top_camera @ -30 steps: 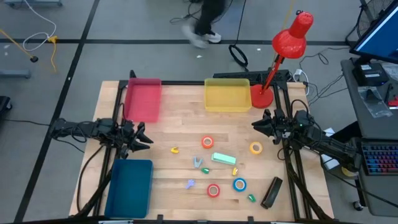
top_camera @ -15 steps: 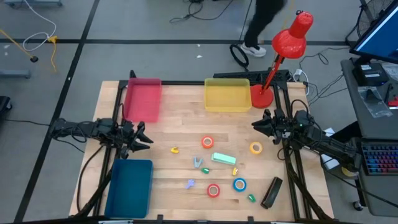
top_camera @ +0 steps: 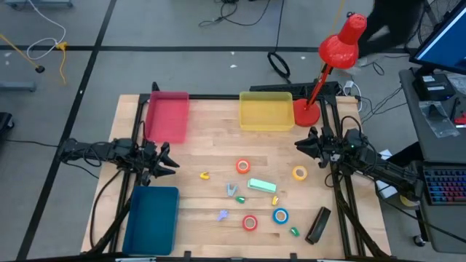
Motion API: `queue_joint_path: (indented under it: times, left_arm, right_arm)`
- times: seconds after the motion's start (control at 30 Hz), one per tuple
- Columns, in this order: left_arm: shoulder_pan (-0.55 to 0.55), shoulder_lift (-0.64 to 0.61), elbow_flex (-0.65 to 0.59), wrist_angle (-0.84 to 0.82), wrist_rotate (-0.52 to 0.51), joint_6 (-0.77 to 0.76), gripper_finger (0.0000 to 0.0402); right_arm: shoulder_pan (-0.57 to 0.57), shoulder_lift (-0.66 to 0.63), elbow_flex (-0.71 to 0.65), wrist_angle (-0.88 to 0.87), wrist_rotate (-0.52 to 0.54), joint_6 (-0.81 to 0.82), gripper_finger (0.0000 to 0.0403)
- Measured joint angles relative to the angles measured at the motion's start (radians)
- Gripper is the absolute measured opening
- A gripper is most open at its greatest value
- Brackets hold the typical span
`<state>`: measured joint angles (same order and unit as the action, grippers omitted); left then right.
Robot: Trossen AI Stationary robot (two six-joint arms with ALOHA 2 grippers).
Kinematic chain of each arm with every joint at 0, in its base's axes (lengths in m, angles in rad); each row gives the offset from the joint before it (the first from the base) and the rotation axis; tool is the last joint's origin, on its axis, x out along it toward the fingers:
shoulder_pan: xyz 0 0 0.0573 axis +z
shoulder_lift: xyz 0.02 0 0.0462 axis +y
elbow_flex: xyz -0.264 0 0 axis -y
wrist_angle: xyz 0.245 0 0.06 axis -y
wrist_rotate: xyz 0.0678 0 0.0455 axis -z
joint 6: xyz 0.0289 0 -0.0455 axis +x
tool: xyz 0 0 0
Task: Pick and place Stapler, Stapler remover, tape
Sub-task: Put the black stapler into the pink bin
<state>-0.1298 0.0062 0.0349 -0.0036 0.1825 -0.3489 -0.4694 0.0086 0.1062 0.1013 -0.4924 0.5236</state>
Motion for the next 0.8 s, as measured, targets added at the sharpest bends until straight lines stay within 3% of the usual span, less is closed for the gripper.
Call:
queue_joint_path:
  times: [0.27, 0.53, 0.8]
  left_arm:
    - [0.000, 0.000, 0.000, 0.000, -0.074, 0.006, 0.0129]
    - [0.000, 0.000, 0.000, 0.002, -0.152, 0.006, 0.0129]
    - [0.000, 0.000, 0.000, 0.005, -0.226, 0.006, 0.0129]
  right_arm:
    - [0.000, 0.000, 0.000, 0.000, -0.018, -0.046, 0.0084]
    - [0.001, 0.000, 0.000, 0.026, -0.235, -0.127, 0.0084]
    - [0.092, 0.009, 0.000, 0.385, -0.297, -0.128, 0.0084]
